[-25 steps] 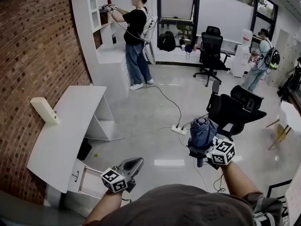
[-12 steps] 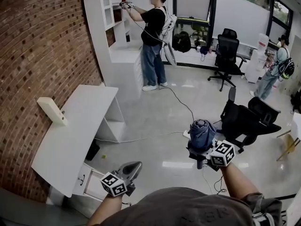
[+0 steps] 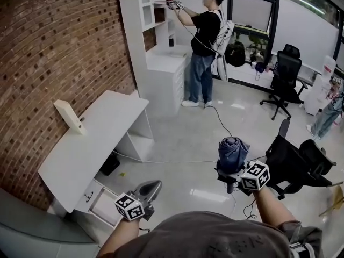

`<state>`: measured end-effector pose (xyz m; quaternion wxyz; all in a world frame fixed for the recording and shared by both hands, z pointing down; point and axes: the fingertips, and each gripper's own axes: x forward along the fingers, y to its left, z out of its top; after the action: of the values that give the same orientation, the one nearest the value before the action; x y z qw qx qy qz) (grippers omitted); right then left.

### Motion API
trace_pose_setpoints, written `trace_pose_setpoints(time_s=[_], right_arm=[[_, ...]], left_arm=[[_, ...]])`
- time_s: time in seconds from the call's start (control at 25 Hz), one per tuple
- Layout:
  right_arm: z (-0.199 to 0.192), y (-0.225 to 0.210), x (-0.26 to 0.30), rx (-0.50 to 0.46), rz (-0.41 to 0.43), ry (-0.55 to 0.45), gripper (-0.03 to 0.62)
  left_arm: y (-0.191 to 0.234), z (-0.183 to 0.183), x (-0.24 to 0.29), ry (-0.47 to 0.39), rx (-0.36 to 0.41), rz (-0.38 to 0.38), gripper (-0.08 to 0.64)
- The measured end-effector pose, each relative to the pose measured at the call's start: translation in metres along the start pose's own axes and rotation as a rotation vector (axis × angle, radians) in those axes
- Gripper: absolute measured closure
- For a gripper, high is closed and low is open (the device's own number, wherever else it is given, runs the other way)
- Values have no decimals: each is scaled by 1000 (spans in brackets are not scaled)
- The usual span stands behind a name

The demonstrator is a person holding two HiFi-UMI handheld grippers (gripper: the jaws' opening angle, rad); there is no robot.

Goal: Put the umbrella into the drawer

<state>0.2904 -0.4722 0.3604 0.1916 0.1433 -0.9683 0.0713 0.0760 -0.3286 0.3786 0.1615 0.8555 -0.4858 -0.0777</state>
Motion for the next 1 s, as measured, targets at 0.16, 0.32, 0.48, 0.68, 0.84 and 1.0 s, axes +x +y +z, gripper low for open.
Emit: trace_pose_setpoints(time_s=[0.16,0.32,0.48,0.68,0.84,1.0], right_arm=[[9,-26,35,-28,34,27,351],[15,-26,59,-35,46,42,351],[18,-14,74,-26,51,54,351],[23,8,115,-76,95,116,351],[31,23,153,-101,169,156,353],[36,49,202,-191,267,215,353]], left_arm=[[30,13,10,-38,-2,49,558],[52,21,4,-42,12,60,558],[61,22,-15,-20,28,69,558],[87,22,-54,-50,22,131,558],[98,17,-84,-93,8,216,558],[110,1,-122,-130,0,324,558]])
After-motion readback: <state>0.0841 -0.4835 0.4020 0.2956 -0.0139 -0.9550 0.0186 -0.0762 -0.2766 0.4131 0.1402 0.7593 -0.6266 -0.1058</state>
